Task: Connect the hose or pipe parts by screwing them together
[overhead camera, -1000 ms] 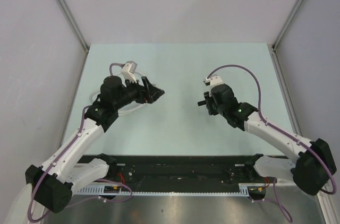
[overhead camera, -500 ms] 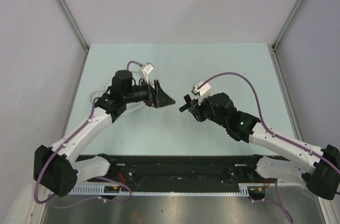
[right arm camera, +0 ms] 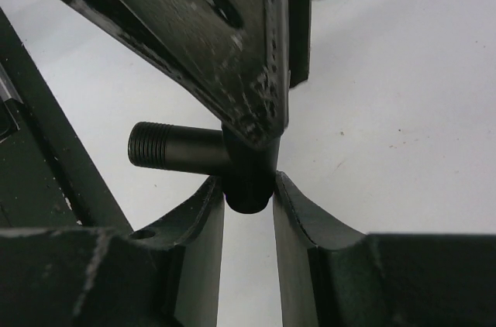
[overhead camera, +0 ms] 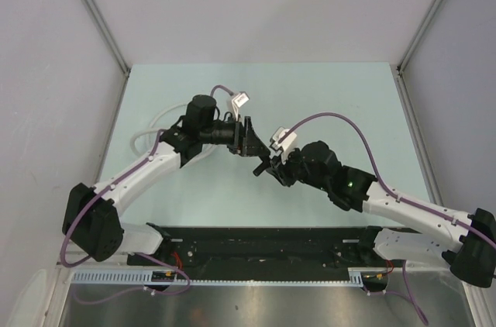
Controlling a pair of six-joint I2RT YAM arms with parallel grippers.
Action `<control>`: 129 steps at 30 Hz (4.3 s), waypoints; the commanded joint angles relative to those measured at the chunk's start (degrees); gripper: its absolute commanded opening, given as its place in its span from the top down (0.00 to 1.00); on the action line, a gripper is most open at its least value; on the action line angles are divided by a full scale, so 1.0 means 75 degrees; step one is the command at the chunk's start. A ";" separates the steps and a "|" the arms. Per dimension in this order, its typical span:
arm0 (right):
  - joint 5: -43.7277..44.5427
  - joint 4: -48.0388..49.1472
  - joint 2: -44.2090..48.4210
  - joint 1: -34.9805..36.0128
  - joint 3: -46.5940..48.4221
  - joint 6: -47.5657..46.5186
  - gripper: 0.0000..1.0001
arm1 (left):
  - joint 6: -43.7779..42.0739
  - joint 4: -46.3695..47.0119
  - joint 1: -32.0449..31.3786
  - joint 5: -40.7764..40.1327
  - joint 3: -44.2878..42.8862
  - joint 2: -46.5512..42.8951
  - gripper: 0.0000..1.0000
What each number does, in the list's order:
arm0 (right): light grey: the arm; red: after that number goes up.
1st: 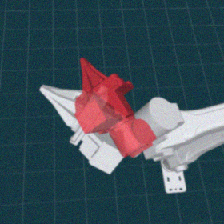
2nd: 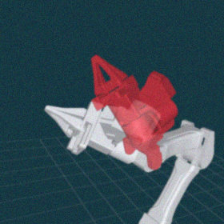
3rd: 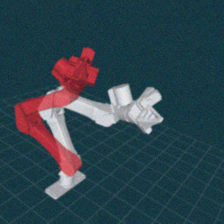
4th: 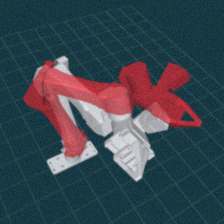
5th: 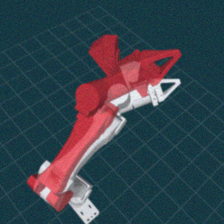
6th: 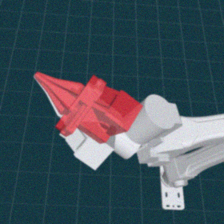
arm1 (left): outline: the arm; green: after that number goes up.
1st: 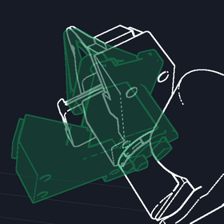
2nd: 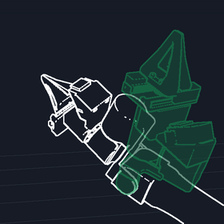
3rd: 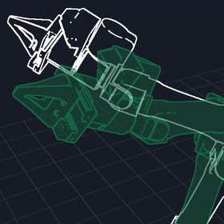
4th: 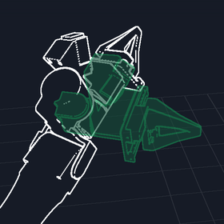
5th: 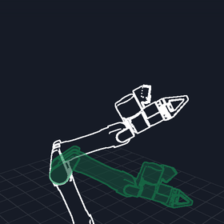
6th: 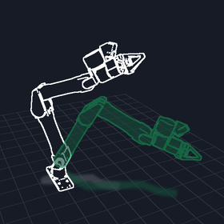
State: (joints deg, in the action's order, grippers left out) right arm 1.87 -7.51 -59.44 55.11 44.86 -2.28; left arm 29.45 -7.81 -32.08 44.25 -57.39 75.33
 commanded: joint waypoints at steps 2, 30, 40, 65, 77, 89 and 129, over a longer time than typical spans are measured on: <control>-0.0026 0.0427 0.0401 0.0070 0.0030 -0.0340 0.96 | -0.0107 0.0140 -0.0164 0.0685 -0.0329 0.0397 0.39; -0.0098 0.2993 0.0930 -0.0165 -0.0696 0.5353 0.21 | 0.2552 0.3359 -0.0282 -0.2091 0.1428 -0.1781 1.00; -0.0132 0.4175 0.0074 -0.0165 -0.0696 0.6022 0.41 | 0.2799 0.4147 -0.0305 -0.2185 0.1979 -0.2368 0.99; -0.6974 0.0146 -0.0289 -0.3036 0.0909 0.1220 1.00 | 0.0561 0.1558 0.0820 0.1447 0.1019 -0.2158 0.25; -0.7152 -0.0194 -0.0711 -0.2602 0.1342 0.0961 1.00 | 0.0304 0.1511 0.0375 0.1753 0.0937 -0.1501 0.29; -0.6929 -0.0112 -0.1144 -0.2228 0.1436 0.1031 1.00 | 0.0163 0.1475 0.0117 0.1763 0.1124 -0.1010 0.37; -0.0947 0.1902 -0.2619 -0.2390 0.1495 0.5309 0.22 | -0.0703 -0.0399 0.2695 -0.3557 0.1626 -0.3476 1.00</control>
State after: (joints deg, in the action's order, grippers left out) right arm -24.99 -0.58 -73.06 39.51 54.35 19.77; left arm 26.79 -9.52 -12.64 36.58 -47.92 60.47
